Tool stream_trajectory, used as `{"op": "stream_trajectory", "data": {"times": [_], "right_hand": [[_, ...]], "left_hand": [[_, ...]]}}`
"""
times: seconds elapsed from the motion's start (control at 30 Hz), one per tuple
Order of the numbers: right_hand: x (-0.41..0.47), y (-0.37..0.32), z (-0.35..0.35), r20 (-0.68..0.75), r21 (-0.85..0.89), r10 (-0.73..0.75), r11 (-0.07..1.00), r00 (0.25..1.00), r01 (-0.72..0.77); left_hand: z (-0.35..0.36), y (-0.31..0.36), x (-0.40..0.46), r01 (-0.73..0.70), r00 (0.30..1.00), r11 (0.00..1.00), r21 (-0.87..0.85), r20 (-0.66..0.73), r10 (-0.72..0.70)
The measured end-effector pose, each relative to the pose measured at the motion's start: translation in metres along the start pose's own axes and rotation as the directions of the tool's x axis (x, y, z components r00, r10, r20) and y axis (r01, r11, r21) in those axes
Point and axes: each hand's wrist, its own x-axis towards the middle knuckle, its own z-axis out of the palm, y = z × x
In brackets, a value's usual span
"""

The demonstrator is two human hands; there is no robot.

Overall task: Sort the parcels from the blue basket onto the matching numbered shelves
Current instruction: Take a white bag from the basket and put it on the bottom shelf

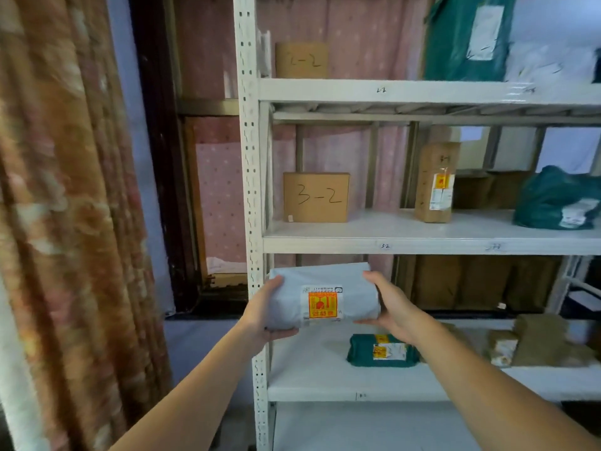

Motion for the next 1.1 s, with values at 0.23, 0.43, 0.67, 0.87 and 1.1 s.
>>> {"op": "stream_trajectory", "data": {"times": [0.23,0.43,0.67,0.87,1.1], "right_hand": [[-0.042,-0.012,-0.087,-0.191,-0.002,-0.032,0.999,0.981,0.032],[-0.068,-0.017,-0.135,-0.224,0.114,0.012,0.993,0.974,0.014],[-0.088,-0.034,-0.161,-0.186,0.106,0.006,0.994,0.983,0.014],[-0.101,-0.046,-0.177,-0.082,-0.068,-0.083,0.995,0.993,0.077],[-0.104,-0.052,-0.185,-0.131,-0.317,-0.241,0.929,0.962,0.190]], "left_hand": [[0.091,-0.023,-0.018,-0.088,0.982,0.994,0.065,0.174,0.076],[0.132,-0.036,-0.030,-0.247,0.911,0.946,0.210,0.384,0.153],[0.159,-0.028,-0.016,-0.327,0.886,0.902,0.281,0.422,0.190],[0.175,-0.017,-0.005,-0.032,0.928,0.961,0.274,0.366,-0.074],[0.177,-0.023,0.004,0.162,0.852,0.893,0.420,0.396,-0.341]]}}
